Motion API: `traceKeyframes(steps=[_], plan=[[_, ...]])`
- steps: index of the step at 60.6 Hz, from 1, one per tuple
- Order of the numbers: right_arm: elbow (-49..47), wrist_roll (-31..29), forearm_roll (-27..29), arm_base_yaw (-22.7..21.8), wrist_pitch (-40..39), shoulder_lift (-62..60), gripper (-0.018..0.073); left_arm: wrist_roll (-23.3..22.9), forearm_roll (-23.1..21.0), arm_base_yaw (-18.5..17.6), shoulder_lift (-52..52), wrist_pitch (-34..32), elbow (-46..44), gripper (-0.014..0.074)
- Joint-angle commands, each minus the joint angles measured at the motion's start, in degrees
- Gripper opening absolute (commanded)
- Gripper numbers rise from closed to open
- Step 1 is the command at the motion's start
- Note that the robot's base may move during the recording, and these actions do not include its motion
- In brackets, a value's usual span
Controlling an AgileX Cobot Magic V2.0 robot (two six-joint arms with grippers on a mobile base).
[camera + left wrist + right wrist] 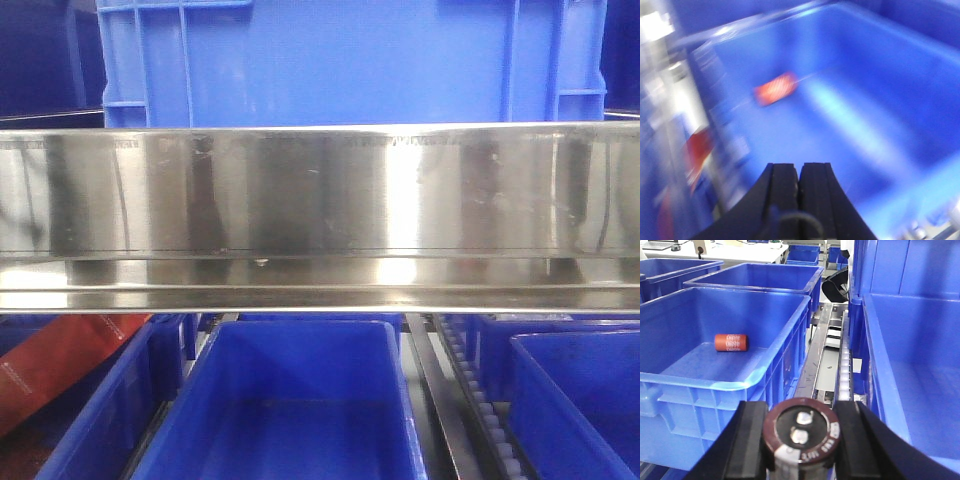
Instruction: Place cylindrical capacitor in blue bin on shelf
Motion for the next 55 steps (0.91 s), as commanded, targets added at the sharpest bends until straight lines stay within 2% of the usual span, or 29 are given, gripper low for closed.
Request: traceKeyframes(steps=[1,7,16,24,41,48,55], plan=[[-0.49,-0.18,-0.03,0.14,-2.30,0.62,-0.0162,-0.08,-1.21,1.42,-7.36,-3.26,7.75,-0.0111],[-1.63,-0.35,-0.03,0.14,-2.53,2.53,-0.0162,-0.18,-1.42,2.40,-15.00,-6.18,15.51,-0.0111],[-7.07,-3.17,-0.03,0.56,-2.53,8.89,-0.0162,-2.72,-1.42,3.03,-26.88,-11.25,25.55,-0.0111],[-15.31,-4.81,0.00,4.81,-2.53,17.01,-0.0162,-2.72,-1.42,3.03,-33.64,-11.82,30.23,-0.0111],[-35.26,-5.30,0.00,17.03,-1.94,39.45,-0.0162,-2.83,-2.61,3.03,-36.33,-10.52,31.98,-0.0111],[-41.67,-5.30,0.12,19.44,-0.37,48.95,-0.0162,-2.83,-3.87,3.03,-36.33,-10.52,31.98,-0.0111],[-45.42,-5.30,2.10,19.53,1.64,55.91,-0.0162,-2.83,-5.25,3.03,-36.33,-10.48,31.98,-0.0111]])
